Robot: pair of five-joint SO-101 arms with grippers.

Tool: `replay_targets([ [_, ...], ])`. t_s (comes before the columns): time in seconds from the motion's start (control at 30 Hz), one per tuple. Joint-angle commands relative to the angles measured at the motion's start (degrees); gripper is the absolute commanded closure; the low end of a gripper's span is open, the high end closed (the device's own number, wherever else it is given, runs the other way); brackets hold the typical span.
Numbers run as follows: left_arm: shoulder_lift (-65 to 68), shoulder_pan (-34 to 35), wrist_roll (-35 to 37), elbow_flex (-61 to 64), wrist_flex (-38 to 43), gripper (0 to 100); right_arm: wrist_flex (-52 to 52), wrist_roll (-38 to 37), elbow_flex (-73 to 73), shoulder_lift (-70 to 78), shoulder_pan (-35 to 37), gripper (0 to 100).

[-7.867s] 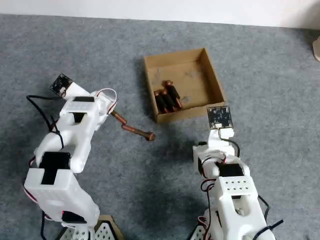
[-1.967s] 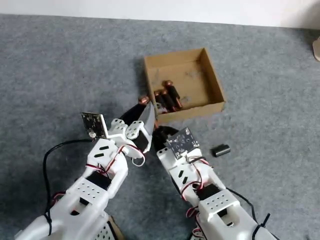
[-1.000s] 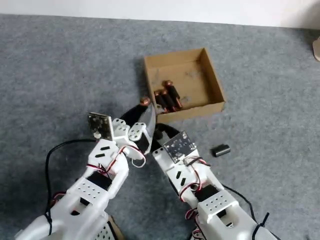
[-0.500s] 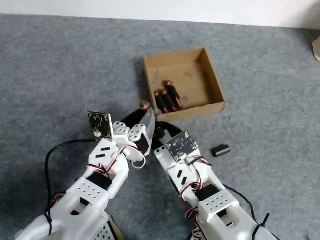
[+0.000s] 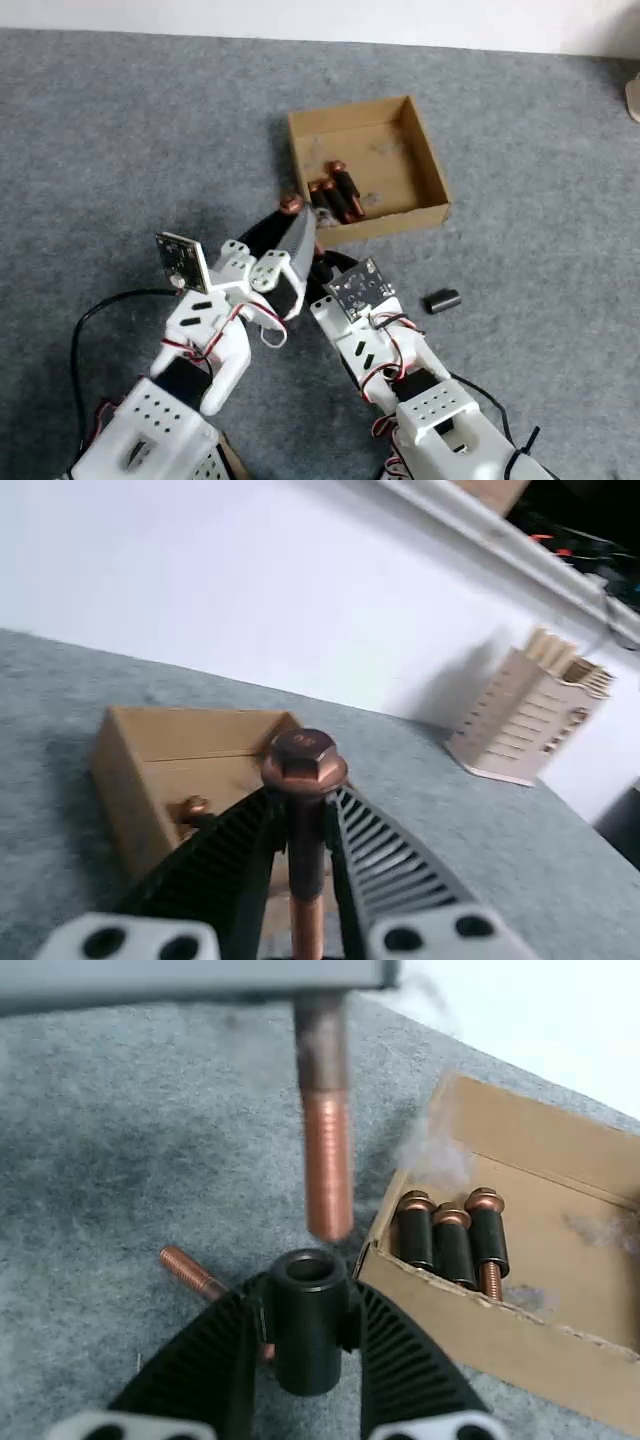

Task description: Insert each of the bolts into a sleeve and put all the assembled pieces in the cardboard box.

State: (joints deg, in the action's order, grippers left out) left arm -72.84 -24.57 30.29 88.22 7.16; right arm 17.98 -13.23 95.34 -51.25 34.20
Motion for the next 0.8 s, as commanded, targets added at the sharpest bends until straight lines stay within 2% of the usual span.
replay_targets([
  [0.0, -3.38, -0.75, 0.18, 0.31, -0.53, 100, 0.13, -0.62, 5.14, -0.66, -0.75, 99.4],
  [0.6, -3.30, 0.84, -0.26, 1.54, -0.53, 100, 0.31, -0.62, 5.14, -1.10, -0.66, 99.4],
  [0.77, -3.30, 0.66, -5.71, 1.71, -0.44, 100, 0.40, -0.62, 5.14, -1.19, -0.31, 99.4],
])
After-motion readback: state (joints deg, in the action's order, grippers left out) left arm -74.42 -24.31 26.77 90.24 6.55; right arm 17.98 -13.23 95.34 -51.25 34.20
